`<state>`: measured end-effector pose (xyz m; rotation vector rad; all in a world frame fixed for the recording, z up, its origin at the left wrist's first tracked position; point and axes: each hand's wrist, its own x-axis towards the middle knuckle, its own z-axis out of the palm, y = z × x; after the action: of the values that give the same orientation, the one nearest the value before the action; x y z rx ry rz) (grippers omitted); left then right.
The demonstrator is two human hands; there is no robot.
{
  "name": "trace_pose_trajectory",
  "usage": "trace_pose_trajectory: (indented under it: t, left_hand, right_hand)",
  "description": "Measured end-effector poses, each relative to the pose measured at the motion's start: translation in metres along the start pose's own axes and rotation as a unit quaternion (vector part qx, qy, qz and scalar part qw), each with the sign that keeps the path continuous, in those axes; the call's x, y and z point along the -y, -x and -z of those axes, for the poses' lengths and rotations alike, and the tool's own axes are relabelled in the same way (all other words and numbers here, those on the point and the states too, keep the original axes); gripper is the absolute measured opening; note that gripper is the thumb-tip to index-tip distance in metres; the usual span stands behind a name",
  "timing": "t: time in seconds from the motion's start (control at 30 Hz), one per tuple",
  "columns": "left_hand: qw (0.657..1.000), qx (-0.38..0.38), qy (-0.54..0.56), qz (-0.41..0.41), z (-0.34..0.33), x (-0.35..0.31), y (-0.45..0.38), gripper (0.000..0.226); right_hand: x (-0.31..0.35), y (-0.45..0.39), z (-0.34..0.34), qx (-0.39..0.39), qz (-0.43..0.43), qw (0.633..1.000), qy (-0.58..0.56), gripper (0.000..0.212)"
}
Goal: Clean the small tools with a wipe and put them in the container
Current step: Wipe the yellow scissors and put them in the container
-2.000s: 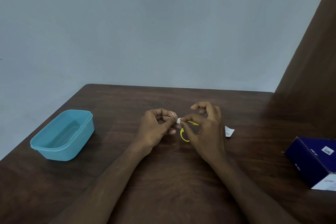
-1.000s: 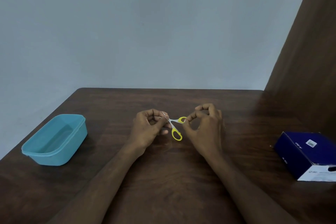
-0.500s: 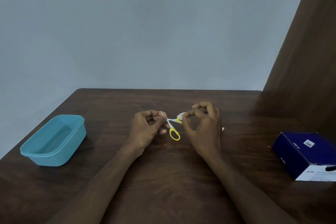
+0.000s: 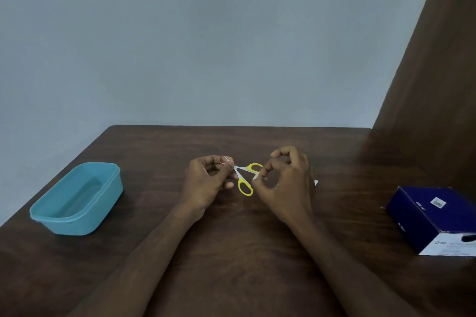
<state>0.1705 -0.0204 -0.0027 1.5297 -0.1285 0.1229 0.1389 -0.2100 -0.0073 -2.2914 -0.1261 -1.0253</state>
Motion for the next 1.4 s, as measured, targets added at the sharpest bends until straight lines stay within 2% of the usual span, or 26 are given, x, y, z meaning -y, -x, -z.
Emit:
trace_pose_trajectory:
  t: [0.1,0.23,0.37,0.47,0.73,0.83,0.9,1.03,1.23,1.4]
  left_hand:
    - [1.000,0.004,0.001,0.000,0.000,0.000,0.000,0.016]
    - [1.000,0.008,-0.012,-0.004,0.000,0.001,0.000,0.016]
    - [1.000,0.008,-0.014,-0.007,0.000,0.001,0.000,0.016]
    - [1.000,0.012,-0.023,-0.009,0.000,0.001,0.000,0.014]
    - [1.000,-0.006,-0.015,-0.002,0.000,0.000,0.001,0.012]
    - [1.000,-0.010,-0.016,-0.002,0.000,0.000,0.001,0.012]
    - [0.999,-0.016,-0.030,-0.004,0.000,0.001,0.001,0.008]
    - [0.999,-0.024,-0.029,-0.008,0.000,0.001,0.000,0.006]
    - [0.999,-0.023,-0.037,-0.002,0.000,0.000,0.001,0.009]
    - [0.999,-0.025,-0.029,0.005,0.001,0.000,0.000,0.010]
  right_hand:
    - [0.000,-0.002,0.003,-0.028,0.011,0.999,-0.027,0.007]
    - [0.003,0.000,-0.002,0.013,0.038,0.999,-0.024,0.009]
    - [0.000,-0.001,0.002,-0.021,-0.005,1.000,0.005,0.010]
    - [0.002,-0.002,0.002,-0.011,0.024,0.999,-0.022,0.005]
    - [-0.001,-0.003,0.006,0.003,-0.021,0.998,0.060,0.012]
    - [0.005,-0.001,0.004,-0.004,0.037,0.999,0.002,0.009]
    - [0.013,0.002,-0.001,0.021,0.081,0.996,-0.040,0.006]
    - [0.016,0.008,-0.006,0.104,0.103,0.989,-0.002,0.008]
    - [0.016,0.004,0.000,0.057,0.114,0.992,0.003,0.009]
    - [0.015,0.005,0.000,0.108,0.131,0.983,0.074,0.011]
